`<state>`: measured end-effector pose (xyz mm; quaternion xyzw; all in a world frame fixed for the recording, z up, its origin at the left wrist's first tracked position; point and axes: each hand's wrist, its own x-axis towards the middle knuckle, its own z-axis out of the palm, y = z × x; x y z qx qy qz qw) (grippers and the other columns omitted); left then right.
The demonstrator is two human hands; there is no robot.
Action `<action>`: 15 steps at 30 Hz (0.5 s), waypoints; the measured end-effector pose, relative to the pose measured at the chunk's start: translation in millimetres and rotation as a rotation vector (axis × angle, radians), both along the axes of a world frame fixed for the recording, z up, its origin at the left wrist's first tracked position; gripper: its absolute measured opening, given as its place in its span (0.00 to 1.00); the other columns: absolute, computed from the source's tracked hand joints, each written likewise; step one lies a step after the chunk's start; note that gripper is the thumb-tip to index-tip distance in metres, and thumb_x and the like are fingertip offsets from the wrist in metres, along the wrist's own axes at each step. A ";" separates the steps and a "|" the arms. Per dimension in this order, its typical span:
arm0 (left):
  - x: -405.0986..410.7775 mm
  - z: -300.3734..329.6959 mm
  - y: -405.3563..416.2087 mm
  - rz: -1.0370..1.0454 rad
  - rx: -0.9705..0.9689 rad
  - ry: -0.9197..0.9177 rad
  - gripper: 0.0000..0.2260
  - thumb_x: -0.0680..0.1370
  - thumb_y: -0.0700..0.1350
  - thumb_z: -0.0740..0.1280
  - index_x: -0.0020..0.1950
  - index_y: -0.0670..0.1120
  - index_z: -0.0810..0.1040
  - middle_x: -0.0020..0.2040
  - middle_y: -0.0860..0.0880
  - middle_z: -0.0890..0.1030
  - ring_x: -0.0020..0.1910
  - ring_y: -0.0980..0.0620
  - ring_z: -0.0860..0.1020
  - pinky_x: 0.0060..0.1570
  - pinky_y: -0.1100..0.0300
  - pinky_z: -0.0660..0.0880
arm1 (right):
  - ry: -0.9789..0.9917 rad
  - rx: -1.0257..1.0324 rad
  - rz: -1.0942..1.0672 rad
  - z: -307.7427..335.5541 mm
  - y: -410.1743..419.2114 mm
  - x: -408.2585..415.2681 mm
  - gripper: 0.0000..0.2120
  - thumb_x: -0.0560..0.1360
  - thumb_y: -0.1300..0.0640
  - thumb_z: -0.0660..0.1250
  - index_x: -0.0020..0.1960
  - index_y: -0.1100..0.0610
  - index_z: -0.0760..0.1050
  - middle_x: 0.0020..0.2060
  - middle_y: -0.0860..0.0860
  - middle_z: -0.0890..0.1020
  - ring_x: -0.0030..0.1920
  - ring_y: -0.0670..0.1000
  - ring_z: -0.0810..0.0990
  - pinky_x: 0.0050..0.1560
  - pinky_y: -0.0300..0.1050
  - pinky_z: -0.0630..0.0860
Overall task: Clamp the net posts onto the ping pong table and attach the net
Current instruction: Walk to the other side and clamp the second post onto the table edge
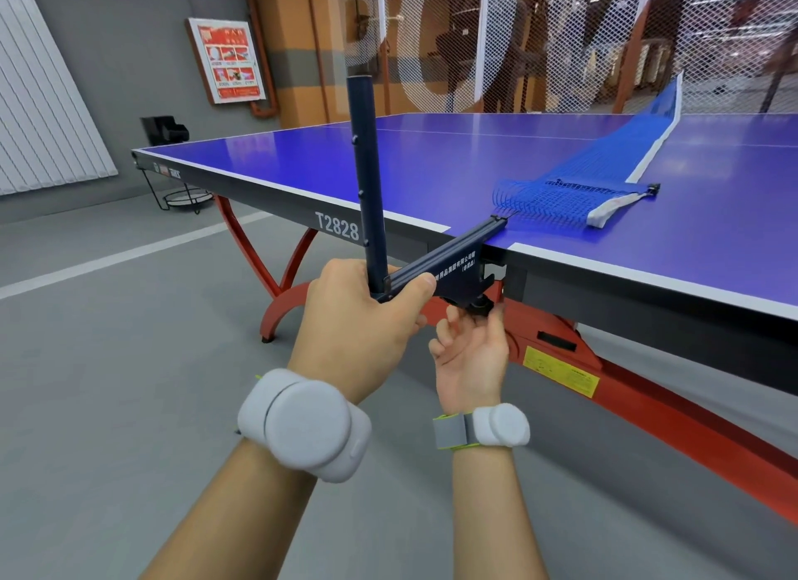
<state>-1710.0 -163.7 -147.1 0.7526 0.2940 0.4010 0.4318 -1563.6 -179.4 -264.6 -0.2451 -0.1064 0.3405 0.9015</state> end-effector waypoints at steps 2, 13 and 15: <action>-0.4 0.1 -1.2 0.001 0.004 0.003 0.09 0.78 0.48 0.75 0.44 0.43 0.87 0.36 0.46 0.88 0.35 0.54 0.89 0.49 0.45 0.88 | 0.006 0.013 0.011 -1.2 -1.6 0.3 0.20 0.84 0.42 0.54 0.53 0.55 0.77 0.35 0.49 0.74 0.28 0.47 0.62 0.27 0.40 0.56; -0.6 0.3 -0.9 -0.006 0.021 0.001 0.10 0.79 0.47 0.75 0.46 0.40 0.87 0.37 0.46 0.89 0.35 0.54 0.89 0.48 0.44 0.88 | 0.169 0.168 0.131 2.6 -3.0 8.5 0.16 0.82 0.45 0.57 0.48 0.56 0.74 0.31 0.50 0.69 0.27 0.46 0.58 0.23 0.37 0.55; -0.8 -0.6 0.0 -0.007 0.031 -0.002 0.11 0.79 0.47 0.75 0.46 0.40 0.87 0.37 0.45 0.89 0.35 0.55 0.89 0.47 0.43 0.88 | 0.073 0.122 0.017 1.5 5.6 -4.4 0.22 0.83 0.40 0.53 0.55 0.56 0.76 0.37 0.50 0.75 0.29 0.47 0.62 0.26 0.39 0.57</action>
